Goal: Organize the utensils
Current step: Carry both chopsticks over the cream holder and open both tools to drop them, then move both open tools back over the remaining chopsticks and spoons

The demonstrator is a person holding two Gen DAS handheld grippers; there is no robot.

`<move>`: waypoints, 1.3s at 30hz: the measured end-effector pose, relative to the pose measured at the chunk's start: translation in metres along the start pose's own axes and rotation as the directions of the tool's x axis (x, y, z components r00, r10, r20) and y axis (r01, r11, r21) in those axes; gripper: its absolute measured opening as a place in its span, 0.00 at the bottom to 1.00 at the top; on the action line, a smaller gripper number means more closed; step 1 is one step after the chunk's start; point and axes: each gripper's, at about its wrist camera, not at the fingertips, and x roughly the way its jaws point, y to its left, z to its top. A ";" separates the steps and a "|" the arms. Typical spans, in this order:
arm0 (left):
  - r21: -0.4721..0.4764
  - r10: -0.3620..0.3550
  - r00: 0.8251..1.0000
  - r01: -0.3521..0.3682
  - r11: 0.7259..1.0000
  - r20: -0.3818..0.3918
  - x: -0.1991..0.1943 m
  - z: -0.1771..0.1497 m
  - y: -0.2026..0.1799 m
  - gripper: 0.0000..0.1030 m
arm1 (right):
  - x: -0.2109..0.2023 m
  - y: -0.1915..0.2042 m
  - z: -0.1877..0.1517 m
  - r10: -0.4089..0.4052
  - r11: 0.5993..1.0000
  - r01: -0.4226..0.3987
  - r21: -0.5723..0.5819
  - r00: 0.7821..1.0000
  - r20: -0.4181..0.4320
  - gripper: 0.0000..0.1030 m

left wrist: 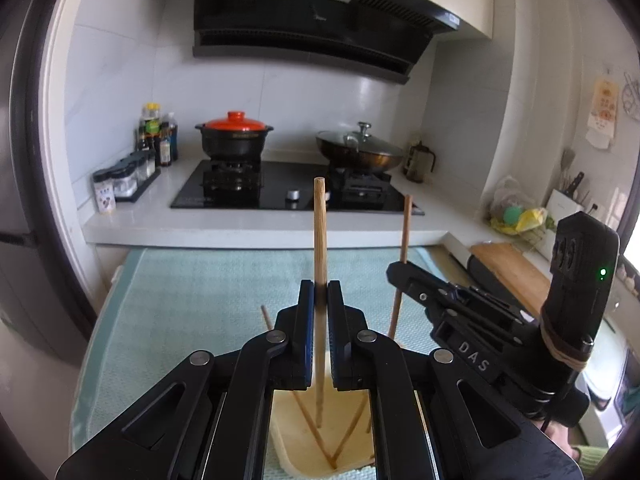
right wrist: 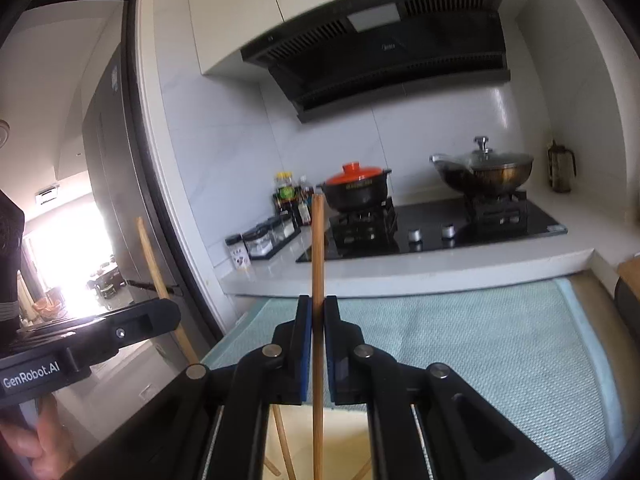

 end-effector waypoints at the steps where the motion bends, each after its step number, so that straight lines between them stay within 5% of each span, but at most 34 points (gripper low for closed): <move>1: -0.001 0.004 1.000 -0.004 1.000 -0.017 0.008 -0.004 0.001 0.04 | 0.007 -0.001 -0.007 -0.007 1.000 0.007 0.001 1.000 -0.030 0.06; 8: -0.001 0.030 0.991 -0.030 1.000 -0.133 0.044 -0.030 0.004 0.09 | 0.035 -0.018 -0.032 -0.025 0.999 0.033 0.036 0.977 -0.213 0.08; 9: -0.005 0.026 0.990 -0.027 1.000 -0.137 0.043 -0.031 0.005 0.20 | 0.035 -0.019 -0.031 -0.024 0.998 0.035 0.043 0.975 -0.219 0.12; 10: -0.008 0.031 0.990 -0.032 0.999 -0.134 0.039 -0.031 0.005 0.29 | 0.032 -0.020 -0.029 -0.027 0.998 0.038 0.046 0.976 -0.218 0.28; 12: -0.013 0.042 0.994 -0.044 0.999 -0.102 0.024 -0.032 0.007 0.64 | 0.021 -0.018 -0.025 -0.046 0.998 0.056 0.043 0.979 -0.200 0.63; 20: 0.025 0.068 0.995 -0.066 0.998 -0.080 -0.076 -0.060 0.015 0.93 | -0.083 0.016 -0.025 -0.126 0.988 0.112 -0.104 0.981 -0.144 0.65; 23: 0.051 0.077 0.988 -0.070 0.996 -0.136 -0.116 -0.103 0.018 0.95 | -0.133 0.024 -0.050 -0.142 0.983 0.123 -0.137 0.980 -0.140 0.76; 32: 0.035 0.179 0.928 -0.178 0.983 -0.328 -0.199 -0.262 0.025 0.95 | -0.250 0.027 -0.184 -0.180 0.983 0.163 -0.082 0.940 -0.289 0.77; 39: -0.046 0.113 0.913 -0.142 0.989 -0.392 -0.196 -0.306 0.008 0.95 | -0.282 0.031 -0.269 -0.212 0.974 0.224 -0.022 0.880 -0.425 0.75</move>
